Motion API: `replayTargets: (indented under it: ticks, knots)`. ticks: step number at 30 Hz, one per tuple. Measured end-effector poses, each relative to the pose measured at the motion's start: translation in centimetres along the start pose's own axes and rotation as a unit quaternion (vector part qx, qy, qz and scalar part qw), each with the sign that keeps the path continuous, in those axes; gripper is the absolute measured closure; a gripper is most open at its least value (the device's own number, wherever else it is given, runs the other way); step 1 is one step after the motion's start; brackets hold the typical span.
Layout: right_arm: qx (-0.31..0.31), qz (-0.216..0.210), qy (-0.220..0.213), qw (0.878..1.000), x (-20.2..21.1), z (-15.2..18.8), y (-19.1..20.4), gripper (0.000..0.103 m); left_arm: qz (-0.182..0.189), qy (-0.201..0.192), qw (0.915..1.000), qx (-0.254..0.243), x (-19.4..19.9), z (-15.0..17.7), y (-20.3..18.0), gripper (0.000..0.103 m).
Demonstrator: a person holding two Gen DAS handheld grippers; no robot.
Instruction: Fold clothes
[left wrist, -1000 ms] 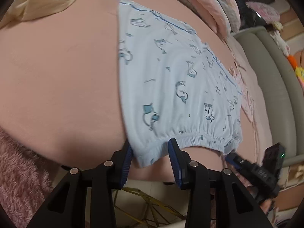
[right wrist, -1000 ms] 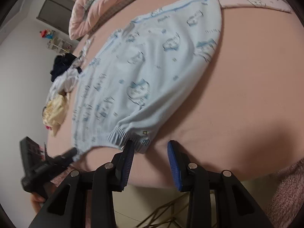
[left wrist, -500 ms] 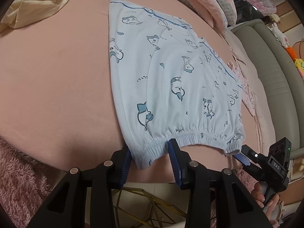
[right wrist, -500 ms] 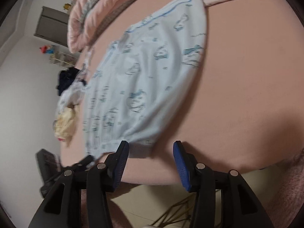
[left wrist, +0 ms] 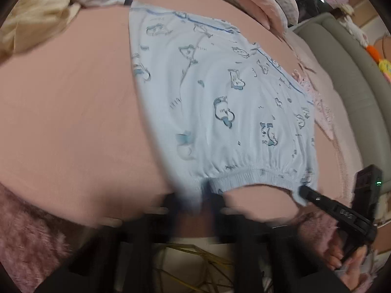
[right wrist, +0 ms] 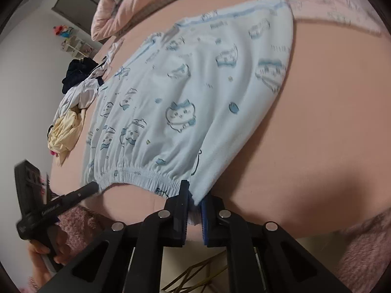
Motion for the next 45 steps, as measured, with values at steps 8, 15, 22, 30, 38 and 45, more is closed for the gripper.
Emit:
replayTargets:
  ticks: [8, 15, 22, 30, 38, 45]
  knots:
    - [0.008, -0.001, -0.016, 1.000, 2.5, 0.5, -0.2, 0.097, 0.021, -0.006, 0.9998, 0.000, 2.4, -0.2, -0.6, 0.096]
    - [0.000, 0.005, 0.034, 0.999, 1.3, 1.8, -1.9, 0.096, -0.010, 0.050, 0.9987, 0.001, -0.4, 1.5, 0.7, 0.092]
    - [-0.002, 0.025, -0.016, 1.000, 3.9, 1.1, -2.1, 0.088, -0.052, -0.005, 0.9984, -0.022, 3.8, -0.4, 1.2, 0.086]
    - [-0.073, -0.007, 0.006, 0.997, 2.1, 1.1, -3.3, 0.080, -0.023, 0.049, 0.9935, -0.100, 0.0, -0.7, -1.5, 0.086]
    - [-0.090, 0.028, -0.011, 0.996, 2.9, 0.6, -4.3, 0.084, -0.040, 0.062, 0.9912, -0.109, -0.6, 0.6, -0.4, 0.086]
    - [-0.138, -0.025, -0.035, 0.990, 2.2, -1.0, -5.3, 0.081, -0.045, 0.057, 0.9910, -0.112, -0.8, 1.1, -0.8, 0.084]
Point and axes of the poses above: each gripper's, at about its wrist camera, not at the fingertips, and x roughly against the way its jaws point, y to its left, z to its underside, the point moved 6 cm from there along -x, roughly the way its jaws point, and after that the axes turned 6 degrees about -z, right-handed, at the moved point
